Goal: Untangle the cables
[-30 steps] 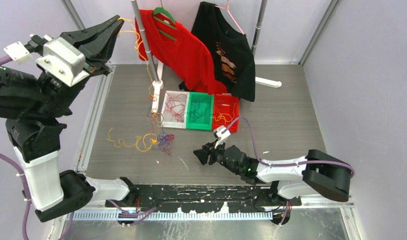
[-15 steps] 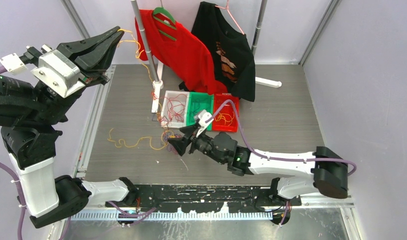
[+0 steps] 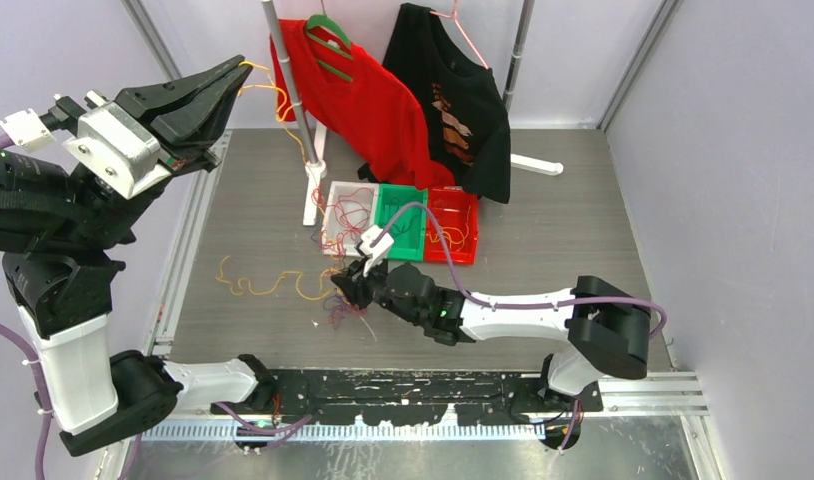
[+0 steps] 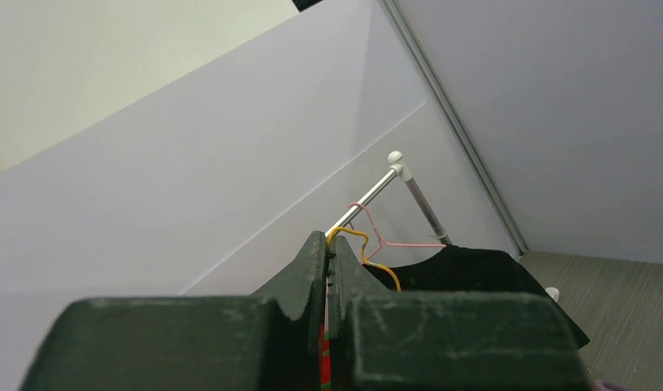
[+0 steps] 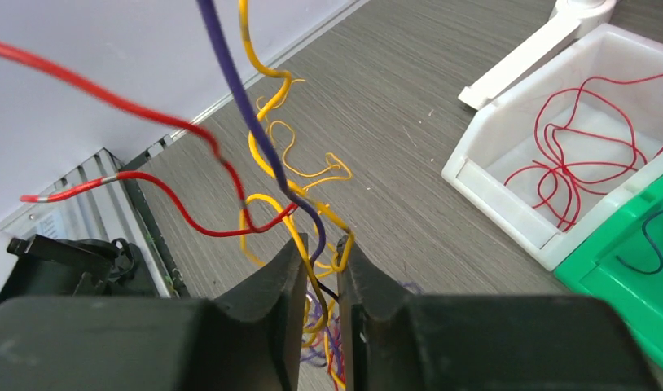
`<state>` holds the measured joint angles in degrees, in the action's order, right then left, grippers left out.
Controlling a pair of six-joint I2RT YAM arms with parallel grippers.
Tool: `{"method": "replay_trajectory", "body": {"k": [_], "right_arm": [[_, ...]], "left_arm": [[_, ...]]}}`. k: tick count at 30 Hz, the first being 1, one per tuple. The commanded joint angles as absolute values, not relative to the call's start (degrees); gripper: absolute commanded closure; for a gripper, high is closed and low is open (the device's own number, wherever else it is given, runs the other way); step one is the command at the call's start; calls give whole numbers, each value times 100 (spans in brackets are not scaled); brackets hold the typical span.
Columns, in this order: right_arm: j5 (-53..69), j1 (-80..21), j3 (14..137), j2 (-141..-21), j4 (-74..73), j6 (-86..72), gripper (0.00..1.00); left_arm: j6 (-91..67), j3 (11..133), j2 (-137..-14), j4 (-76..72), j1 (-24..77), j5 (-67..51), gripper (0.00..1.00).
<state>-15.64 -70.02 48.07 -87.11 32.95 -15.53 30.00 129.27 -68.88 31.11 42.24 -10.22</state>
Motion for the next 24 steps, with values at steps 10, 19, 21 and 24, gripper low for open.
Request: {"method": "replay_trajectory", "body": {"k": [10, 19, 21, 24], "right_arm": [[-1968, -7010, 3694, -8457, 4300, -2165, 69], [-2054, -7011, 3565, -8413, 4418, -2149, 88], [-2105, -7011, 3464, -8393, 4356, -2173, 95], [-2415, -7001, 3177, -8334, 4296, -2261, 99]], "left_arm": [[3265, 13329, -7010, 2556, 4203, -1072, 100], [3415, 13387, -7013, 2459, 4207, -1042, 100], [3592, 13394, -7022, 2301, 4202, -995, 100], [3876, 13381, -7046, 1880, 4206, -820, 100]]}}
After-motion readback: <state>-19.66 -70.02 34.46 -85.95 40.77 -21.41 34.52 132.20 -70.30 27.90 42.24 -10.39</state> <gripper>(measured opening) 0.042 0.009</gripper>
